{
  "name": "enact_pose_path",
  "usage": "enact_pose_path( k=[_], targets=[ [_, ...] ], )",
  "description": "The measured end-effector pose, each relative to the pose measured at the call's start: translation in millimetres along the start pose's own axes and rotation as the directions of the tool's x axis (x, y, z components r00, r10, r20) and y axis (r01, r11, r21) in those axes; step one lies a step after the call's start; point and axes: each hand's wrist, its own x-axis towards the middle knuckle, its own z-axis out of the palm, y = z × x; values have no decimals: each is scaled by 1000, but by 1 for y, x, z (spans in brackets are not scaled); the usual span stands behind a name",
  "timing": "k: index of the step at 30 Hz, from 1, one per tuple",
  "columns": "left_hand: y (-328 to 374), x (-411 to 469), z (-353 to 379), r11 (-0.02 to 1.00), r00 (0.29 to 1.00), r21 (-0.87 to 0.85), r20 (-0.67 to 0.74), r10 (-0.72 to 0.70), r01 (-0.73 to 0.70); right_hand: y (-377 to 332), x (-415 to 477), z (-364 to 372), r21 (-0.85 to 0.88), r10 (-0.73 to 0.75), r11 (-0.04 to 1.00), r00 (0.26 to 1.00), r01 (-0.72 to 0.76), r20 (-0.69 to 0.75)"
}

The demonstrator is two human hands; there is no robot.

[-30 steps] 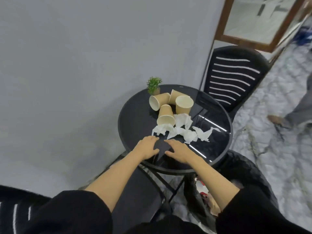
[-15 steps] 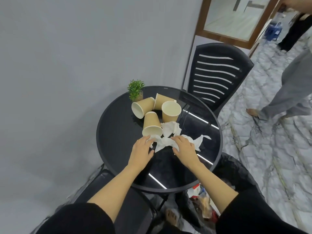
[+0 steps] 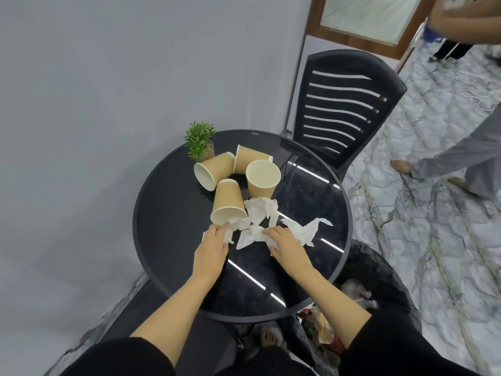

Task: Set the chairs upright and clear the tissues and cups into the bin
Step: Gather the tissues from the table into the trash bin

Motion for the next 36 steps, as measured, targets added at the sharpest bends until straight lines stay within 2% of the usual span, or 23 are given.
enact_pose_path(
  k=[3, 5, 9, 13, 17, 19, 23, 26, 30, 36],
  targets=[
    [-2, 1, 0, 989, 994, 148, -97, 44, -29, 1, -1, 1, 1, 3, 1000, 1000, -3, -4],
    [-7, -1, 1, 990, 989, 134, -140, 49, -30, 2, -3, 2, 6, 8, 1000, 1000, -8, -12],
    [-15, -7, -2, 1000, 997, -14, -71, -22, 21, 2, -10, 4, 10, 9, 1000, 1000, -9, -17],
    [-17, -15, -2, 997, 997, 67, -76, -19, 24, 1, -21, 5, 34, -1, 999, 999, 2, -33],
    [-16, -27, 3, 986, 989, 169, -146, 20, 5, 2, -35, 5, 2, -14, 1000, 996, 14, -91],
    [-11, -33, 4, 993, 989, 110, -133, 58, -43, 3, -43, 2, 18, -30, 999, 991, 32, -132],
    [4, -42, 2, 984, 991, -128, -58, 120, -126, 6, -60, -6, 59, -56, 996, 984, 67, -171],
    [11, -49, 4, 963, 976, -156, -59, 212, -219, 12, -72, -10, 73, -69, 993, 970, 88, -231],
    [22, -57, 2, 938, 962, -213, -68, 265, -274, 19, -83, -15, 101, -78, 988, 946, 115, -313],
    [44, -48, -4, 909, 943, -252, -63, 327, -332, 26, -85, -34, 168, 33, 985, 927, 33, -374]
  ],
)
